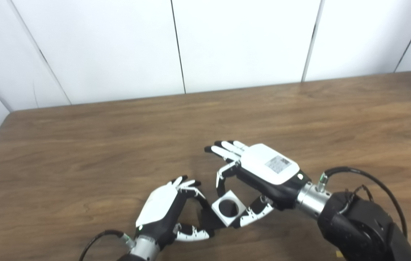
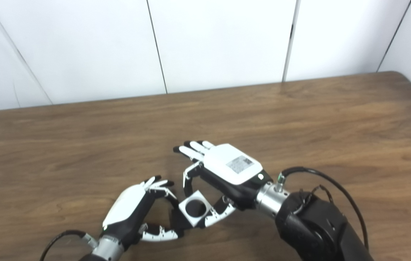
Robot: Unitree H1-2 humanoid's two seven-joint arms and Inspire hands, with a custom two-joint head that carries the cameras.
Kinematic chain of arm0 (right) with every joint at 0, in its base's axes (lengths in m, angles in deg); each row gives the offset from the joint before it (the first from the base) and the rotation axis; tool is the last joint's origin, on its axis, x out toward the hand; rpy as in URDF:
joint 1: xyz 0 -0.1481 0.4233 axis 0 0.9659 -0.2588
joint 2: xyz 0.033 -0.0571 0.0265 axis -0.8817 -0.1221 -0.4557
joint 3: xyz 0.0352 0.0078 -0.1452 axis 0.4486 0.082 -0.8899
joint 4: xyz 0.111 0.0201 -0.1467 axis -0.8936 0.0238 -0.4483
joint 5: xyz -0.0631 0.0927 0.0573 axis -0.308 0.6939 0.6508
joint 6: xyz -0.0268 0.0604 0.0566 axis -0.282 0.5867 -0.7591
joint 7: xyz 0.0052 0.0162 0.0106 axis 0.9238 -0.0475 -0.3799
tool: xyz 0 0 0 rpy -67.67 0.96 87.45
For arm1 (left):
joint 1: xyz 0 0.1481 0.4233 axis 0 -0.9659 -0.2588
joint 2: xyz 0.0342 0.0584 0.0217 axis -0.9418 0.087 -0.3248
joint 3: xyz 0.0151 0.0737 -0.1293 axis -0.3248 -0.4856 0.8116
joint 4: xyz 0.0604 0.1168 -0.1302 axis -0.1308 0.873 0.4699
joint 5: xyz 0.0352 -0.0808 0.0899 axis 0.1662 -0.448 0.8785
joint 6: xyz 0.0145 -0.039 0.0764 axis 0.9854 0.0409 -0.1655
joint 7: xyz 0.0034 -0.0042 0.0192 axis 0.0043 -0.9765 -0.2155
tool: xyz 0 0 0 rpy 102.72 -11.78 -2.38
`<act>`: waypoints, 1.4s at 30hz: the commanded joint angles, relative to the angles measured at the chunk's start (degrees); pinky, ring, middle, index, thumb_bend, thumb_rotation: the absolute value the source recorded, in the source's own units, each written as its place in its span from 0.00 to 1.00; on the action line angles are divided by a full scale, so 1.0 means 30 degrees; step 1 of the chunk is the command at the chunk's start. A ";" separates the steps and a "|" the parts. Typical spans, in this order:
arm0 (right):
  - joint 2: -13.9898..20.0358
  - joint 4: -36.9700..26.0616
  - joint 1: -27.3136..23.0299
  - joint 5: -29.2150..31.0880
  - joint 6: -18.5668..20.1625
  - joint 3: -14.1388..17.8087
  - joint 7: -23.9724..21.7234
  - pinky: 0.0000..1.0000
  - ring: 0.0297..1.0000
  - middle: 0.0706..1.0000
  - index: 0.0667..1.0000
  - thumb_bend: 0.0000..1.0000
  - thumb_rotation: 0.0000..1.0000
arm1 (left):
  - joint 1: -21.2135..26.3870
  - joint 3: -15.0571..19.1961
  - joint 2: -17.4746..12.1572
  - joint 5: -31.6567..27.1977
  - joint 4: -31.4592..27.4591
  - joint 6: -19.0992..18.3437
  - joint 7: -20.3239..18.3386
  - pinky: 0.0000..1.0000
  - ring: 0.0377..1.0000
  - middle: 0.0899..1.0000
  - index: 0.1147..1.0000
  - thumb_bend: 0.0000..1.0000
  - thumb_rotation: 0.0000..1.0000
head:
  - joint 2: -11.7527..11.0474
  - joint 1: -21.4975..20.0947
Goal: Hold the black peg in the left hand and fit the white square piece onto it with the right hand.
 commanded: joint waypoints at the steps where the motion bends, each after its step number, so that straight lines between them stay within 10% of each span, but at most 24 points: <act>1: -0.0202 -0.0587 -0.0523 -0.0086 -0.0607 0.0057 0.0072 1.00 1.00 0.97 0.46 0.52 0.15 | 0.0492 -0.0018 0.0193 0.0507 -0.0513 -0.0066 0.0026 1.00 0.98 0.87 0.43 0.50 0.06 | 0.0174 0.0075; 42: -0.0096 0.0094 -0.0555 0.0599 -0.0618 0.0481 -0.0395 1.00 1.00 0.97 0.46 0.52 0.15 | 0.0444 -0.0011 0.0466 0.0581 -0.1068 -0.0294 -0.0338 1.00 0.98 0.86 0.43 0.50 0.06 | 0.0629 -0.0081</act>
